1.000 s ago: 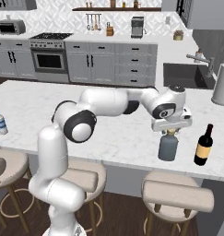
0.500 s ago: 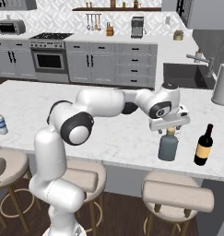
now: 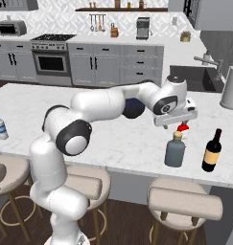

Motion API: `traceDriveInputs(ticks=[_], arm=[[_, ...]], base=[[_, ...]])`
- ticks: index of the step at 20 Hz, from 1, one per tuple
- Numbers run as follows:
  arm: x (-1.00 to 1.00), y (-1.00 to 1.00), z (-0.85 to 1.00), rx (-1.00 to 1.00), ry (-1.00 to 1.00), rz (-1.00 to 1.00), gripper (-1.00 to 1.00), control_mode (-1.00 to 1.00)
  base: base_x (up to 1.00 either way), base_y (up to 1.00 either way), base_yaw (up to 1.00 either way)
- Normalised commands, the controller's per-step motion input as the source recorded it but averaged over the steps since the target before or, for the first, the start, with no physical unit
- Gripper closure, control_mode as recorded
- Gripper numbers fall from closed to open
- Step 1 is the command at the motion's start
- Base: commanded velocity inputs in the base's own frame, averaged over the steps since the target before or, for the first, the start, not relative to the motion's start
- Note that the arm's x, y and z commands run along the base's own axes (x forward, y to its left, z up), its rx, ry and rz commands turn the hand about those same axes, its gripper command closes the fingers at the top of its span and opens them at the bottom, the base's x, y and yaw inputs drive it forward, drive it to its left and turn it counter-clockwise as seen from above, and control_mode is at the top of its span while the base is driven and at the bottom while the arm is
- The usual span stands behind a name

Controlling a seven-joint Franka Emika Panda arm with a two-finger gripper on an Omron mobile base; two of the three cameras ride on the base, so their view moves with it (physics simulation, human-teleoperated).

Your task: Move the plastic bottles in the middle to the plastics group, and the glass bottles in the middle to the glass group.

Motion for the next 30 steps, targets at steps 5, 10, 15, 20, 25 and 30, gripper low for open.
traceDriveInputs(ticks=[5,10,15,20,25,30], arm=[[-0.54,0.59,0.08,0.05,-0.02,-0.2,-1.0,-1.0],[-0.41,0.86,0.0,0.0,-0.08,-0.24,-1.0,-1.0],[-0.39,0.96,0.0,0.0,0.0,-0.18,-1.0,-1.0],[-0.3,0.95,0.0,0.0,0.0,-0.21,-1.0,-1.0],[-0.13,0.96,0.05,0.02,-0.01,-0.11,-1.0,-1.0],[0.06,0.9,0.16,0.04,0.0,0.05,-1.0,-1.0]], base=[[0.0,0.0,0.0],[0.0,0.0,0.0],[0.0,0.0,0.0],[0.0,0.0,0.0],[0.0,0.0,0.0],[0.0,0.0,0.0]])
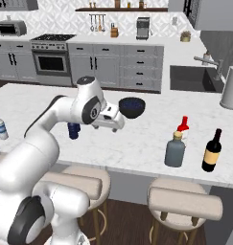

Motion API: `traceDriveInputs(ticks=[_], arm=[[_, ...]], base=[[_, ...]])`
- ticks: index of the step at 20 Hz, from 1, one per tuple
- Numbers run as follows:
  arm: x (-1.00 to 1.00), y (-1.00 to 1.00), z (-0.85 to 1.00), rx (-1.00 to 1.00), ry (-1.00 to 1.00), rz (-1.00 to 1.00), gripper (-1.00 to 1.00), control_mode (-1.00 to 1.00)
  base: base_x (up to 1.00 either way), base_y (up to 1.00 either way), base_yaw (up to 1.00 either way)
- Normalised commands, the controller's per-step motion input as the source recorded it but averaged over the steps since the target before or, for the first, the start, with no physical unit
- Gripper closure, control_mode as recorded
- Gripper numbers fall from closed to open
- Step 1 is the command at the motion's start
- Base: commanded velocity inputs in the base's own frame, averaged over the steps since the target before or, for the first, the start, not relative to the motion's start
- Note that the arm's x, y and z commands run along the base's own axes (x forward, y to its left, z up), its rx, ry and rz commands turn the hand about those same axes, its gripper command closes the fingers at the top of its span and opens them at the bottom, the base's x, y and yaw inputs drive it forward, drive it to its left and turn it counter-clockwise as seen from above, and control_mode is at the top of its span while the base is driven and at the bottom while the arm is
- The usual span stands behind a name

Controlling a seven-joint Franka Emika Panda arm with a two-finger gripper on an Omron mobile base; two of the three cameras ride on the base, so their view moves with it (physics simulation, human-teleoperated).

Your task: Move the plastic bottles in the middle to the plastics group, and the glass bottles in the middle to the glass group.

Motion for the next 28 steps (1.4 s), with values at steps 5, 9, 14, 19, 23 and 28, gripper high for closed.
traceDriveInputs(ticks=[5,9,14,19,23,28], arm=[[0.29,0.86,0.07,0.0,0.0,0.23,-1.0,-1.0],[0.37,0.81,0.0,0.0,0.0,0.28,-1.0,-1.0],[0.42,0.66,-0.02,0.0,-0.01,0.3,-1.0,-1.0],[0.18,0.67,-0.16,0.0,-0.04,0.21,-1.0,-1.0],[0.07,0.59,-0.24,0.0,0.0,0.02,-1.0,-1.0],[0.34,0.33,-0.24,0.01,0.0,0.0,-1.0,-1.0]], base=[[0.0,0.0,0.0],[0.0,0.0,0.0],[0.0,0.0,0.0],[0.0,0.0,0.0],[0.0,0.0,0.0],[0.0,0.0,0.0]])
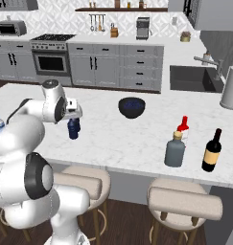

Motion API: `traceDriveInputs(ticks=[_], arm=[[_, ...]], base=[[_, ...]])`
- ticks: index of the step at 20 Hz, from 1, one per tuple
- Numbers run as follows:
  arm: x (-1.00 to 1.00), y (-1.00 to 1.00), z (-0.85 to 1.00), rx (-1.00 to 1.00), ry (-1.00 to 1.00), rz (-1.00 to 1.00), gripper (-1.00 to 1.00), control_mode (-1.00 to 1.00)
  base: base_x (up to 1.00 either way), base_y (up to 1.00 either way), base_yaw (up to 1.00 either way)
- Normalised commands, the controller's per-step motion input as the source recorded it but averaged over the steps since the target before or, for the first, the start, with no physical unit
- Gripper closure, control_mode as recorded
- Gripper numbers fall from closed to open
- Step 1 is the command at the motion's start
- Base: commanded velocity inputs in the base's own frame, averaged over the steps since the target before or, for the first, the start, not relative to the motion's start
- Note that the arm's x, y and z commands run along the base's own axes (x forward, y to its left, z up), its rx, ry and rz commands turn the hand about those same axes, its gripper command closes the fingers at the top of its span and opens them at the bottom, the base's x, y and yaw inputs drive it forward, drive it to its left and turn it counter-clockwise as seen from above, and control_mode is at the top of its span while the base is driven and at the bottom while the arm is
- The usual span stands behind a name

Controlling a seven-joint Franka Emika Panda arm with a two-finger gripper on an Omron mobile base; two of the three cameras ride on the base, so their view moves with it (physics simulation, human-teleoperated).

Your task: Move the plastic bottles in the middle to the plastics group, and the glass bottles in the middle to the glass group.

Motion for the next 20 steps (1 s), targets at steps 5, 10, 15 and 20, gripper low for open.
traceDriveInputs(ticks=[5,10,15,20], arm=[[0.3,0.18,-0.29,0.02,0.0,0.0,-1.0,-1.0],[0.25,0.16,-0.21,0.05,0.0,0.0,-1.0,-1.0],[0.43,0.05,-0.2,0.0,0.0,0.0,-1.0,-1.0],[0.27,0.02,-0.22,0.0,0.0,0.0,-1.0,-1.0]], base=[[0.0,0.0,0.0],[0.0,0.0,0.0],[0.0,0.0,0.0],[0.0,0.0,0.0]])
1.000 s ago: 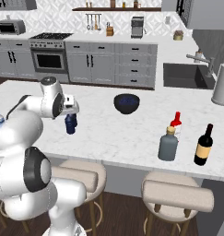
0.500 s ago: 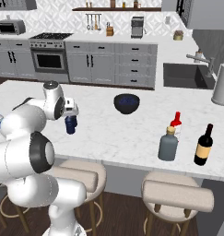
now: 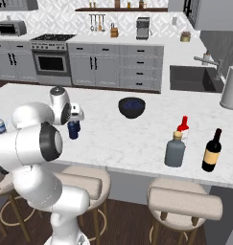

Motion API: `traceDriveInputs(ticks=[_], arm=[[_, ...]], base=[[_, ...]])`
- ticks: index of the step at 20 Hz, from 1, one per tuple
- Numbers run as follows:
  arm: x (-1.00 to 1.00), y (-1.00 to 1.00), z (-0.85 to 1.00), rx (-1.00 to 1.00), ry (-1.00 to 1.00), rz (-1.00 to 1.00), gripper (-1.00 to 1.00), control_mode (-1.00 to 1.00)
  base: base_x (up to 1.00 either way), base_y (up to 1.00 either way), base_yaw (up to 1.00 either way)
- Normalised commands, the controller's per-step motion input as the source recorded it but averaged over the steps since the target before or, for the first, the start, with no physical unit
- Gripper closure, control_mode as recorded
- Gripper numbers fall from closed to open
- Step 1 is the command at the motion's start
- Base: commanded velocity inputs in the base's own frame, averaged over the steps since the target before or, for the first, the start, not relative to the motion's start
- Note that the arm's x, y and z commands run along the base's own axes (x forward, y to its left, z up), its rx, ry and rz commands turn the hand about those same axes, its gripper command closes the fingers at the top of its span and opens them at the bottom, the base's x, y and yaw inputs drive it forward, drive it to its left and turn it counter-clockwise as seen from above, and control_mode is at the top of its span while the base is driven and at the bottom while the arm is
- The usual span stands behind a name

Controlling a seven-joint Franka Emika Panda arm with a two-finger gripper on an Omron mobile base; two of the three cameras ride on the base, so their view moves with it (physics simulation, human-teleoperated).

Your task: Move the plastic bottles in the middle to the plastics group, and the glass bottles in the middle to the glass group.

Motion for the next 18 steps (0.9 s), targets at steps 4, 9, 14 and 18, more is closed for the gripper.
traceDriveInputs(ticks=[4,9,14,18], arm=[[0.21,0.08,-0.22,0.0,0.0,0.0,-1.0,-1.0],[0.24,0.1,-0.2,0.0,0.0,0.0,-1.0,-1.0],[0.25,0.08,-0.23,-0.01,-0.02,0.0,-1.0,-1.0],[0.1,0.02,-0.17,0.0,-0.02,0.0,-1.0,-1.0]], base=[[0.0,0.0,0.0],[0.0,0.0,0.0],[0.0,0.0,0.0],[0.0,0.0,0.0]])
